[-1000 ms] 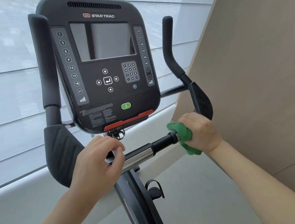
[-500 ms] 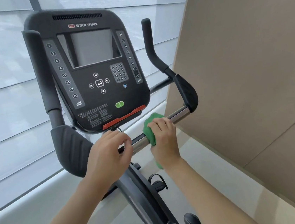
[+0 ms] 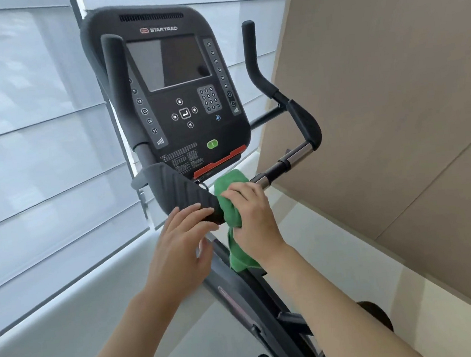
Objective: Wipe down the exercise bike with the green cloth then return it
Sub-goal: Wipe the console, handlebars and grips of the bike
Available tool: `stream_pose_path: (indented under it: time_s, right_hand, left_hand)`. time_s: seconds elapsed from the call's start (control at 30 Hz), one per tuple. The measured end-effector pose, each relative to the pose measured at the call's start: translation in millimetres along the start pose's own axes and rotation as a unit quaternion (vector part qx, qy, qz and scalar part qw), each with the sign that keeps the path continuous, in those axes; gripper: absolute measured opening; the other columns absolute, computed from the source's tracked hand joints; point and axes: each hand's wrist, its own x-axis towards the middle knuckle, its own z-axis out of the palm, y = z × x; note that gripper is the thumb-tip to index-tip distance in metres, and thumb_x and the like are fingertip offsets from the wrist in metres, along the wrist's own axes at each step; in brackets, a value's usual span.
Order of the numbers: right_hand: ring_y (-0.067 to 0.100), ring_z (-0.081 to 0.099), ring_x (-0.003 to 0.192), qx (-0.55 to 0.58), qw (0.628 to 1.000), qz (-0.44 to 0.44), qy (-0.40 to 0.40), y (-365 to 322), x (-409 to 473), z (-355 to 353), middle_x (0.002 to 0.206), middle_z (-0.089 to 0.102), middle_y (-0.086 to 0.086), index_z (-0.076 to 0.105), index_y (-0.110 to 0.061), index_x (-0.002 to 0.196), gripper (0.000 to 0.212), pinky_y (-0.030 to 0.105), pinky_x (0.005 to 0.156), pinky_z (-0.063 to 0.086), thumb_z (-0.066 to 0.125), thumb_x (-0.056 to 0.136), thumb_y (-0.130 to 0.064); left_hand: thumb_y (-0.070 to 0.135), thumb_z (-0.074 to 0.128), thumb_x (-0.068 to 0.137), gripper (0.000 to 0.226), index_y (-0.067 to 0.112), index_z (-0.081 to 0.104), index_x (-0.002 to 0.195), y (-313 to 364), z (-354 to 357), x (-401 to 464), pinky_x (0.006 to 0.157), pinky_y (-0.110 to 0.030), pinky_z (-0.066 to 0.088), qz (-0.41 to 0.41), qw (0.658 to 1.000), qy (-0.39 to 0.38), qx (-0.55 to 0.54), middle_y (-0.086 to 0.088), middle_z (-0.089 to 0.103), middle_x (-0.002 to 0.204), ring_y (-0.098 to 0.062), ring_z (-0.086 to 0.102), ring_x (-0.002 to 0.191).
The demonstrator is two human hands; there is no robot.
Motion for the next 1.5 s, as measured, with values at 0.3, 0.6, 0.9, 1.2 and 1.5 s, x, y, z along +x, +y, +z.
stream_pose_path:
  time_s: [0.3,0.6,0.9,1.2,1.5]
  right_hand:
    - [0.023,0.058,0.111,0.065,0.994,0.084,0.013,-47.0,-67.9,-18.5,0.116,0.064,-0.003,0.072,-0.012,0.116,0.054,0.038,0.099,0.052,0.060,0.075,0.021]
    - [0.011,0.060,0.113,0.099,0.979,0.179,0.020,-100.1,-168.1,-54.2,0.115,0.059,-0.015,0.066,-0.025,0.119,0.058,0.023,0.096,0.050,0.070,0.076,0.013]
    - [0.014,0.063,0.092,0.127,0.943,0.304,0.053,-111.3,-266.5,-125.1,0.107,0.060,-0.010,0.056,-0.031,0.107,0.048,0.029,0.075,0.053,0.073,0.076,0.002]
    - [0.013,0.064,0.116,0.062,0.923,0.359,0.120,-79.6,-364.5,-193.6,0.122,0.063,-0.014,0.070,-0.025,0.123,0.063,0.029,0.097,0.053,0.070,0.072,0.012]
    - [0.014,0.068,0.109,0.049,0.903,0.386,0.182,-1.3,-462.2,-275.0,0.112,0.071,-0.015,0.076,-0.024,0.119,0.051,0.037,0.096,0.056,0.071,0.080,0.009]
  left_hand:
    - [0.006,0.069,0.091,0.034,0.032,0.073,0.113,-12.2,-43.9,-71.8,0.102,-0.038,0.051,-0.068,0.987,-0.033,-0.143,0.019,0.066,0.123,-0.008,0.058,0.118]
    - [0.054,0.086,0.076,0.082,0.053,0.044,0.146,44.6,-50.3,-91.1,0.103,-0.022,0.042,0.009,0.948,-0.185,-0.259,0.031,0.050,0.132,0.002,0.050,0.129]
    - [0.004,0.079,0.084,0.029,0.027,0.073,0.100,121.3,-4.1,-109.0,0.077,-0.041,0.056,0.086,0.922,-0.245,-0.288,0.017,0.068,0.095,-0.009,0.066,0.089]
    - [-0.011,0.071,0.078,0.042,0.026,0.074,0.096,215.3,51.1,-112.3,0.072,-0.034,0.053,0.127,0.903,-0.272,-0.307,0.018,0.067,0.095,-0.009,0.063,0.086]
    - [-0.008,0.067,0.089,0.038,0.023,0.081,0.106,334.0,110.6,-118.1,0.074,-0.036,0.057,0.170,0.895,-0.278,-0.303,0.015,0.070,0.100,-0.011,0.068,0.086]
